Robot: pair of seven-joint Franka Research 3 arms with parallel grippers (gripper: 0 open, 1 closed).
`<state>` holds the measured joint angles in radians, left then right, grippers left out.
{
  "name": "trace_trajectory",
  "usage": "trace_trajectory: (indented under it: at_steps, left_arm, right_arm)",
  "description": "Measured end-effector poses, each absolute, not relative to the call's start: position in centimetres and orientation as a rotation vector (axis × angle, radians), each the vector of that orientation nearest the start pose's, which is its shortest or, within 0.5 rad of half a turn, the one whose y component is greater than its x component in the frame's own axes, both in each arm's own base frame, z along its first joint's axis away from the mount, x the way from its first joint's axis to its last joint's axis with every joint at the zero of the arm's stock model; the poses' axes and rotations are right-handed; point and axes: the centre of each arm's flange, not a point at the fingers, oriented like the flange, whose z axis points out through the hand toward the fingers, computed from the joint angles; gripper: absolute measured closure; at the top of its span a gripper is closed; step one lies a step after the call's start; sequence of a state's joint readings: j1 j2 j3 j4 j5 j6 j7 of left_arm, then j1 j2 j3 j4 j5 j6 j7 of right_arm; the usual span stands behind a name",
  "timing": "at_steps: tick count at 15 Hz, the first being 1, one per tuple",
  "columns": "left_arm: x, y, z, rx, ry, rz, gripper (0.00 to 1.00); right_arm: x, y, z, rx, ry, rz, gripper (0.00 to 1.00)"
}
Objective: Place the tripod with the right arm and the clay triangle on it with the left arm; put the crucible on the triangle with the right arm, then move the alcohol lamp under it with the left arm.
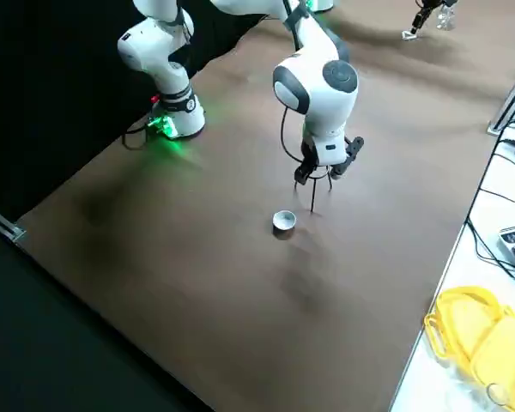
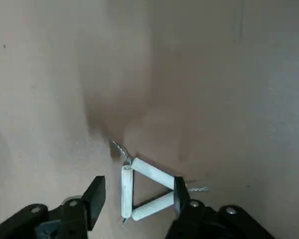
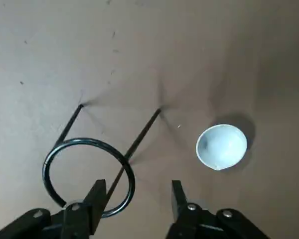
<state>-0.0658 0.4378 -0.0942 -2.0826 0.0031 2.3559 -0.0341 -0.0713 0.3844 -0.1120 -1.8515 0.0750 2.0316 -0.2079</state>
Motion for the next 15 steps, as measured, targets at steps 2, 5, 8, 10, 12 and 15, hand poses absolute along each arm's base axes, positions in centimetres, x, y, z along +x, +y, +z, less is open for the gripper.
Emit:
trace_trajectory:
  at_steps: [2, 5, 8, 10, 12, 15]
  left_arm:
    - [55.9, -8.9, 19.8, -3.14, 0.205, 0.266, 0.44]
    - [55.7, -8.6, 19.6, -3.135, 0.207, 0.275, 0.53]
    - [55.6, -8.6, 19.1, -3.134, 0.208, 0.288, 0.59]
    - [55.5, -8.6, 18.8, -3.131, 0.211, 0.296, 0.61]
    - [55.5, -8.6, 18.6, -3.13, 0.213, 0.299, 0.61]
    - [55.5, -8.6, 18.6, -3.125, 0.223, 0.296, 0.63]
  right_arm:
    - [60.3, -10.2, 29.9, -3.066, 0.004, 0.301, 0.39]
    - [60.3, -10.0, 29.6, -3.071, -0.005, 0.276, 0.44]
    - [60.5, -10.1, 28.5, -3.079, -0.008, 0.252, 0.49]
    - [60.5, -10.0, 27.8, -3.08, -0.011, 0.255, 0.51]
    - [60.6, -9.9, 27.5, -3.079, -0.014, 0.258, 0.52]
    - [60.7, -9.5, 27.4, -3.08, -0.024, 0.254, 0.71]
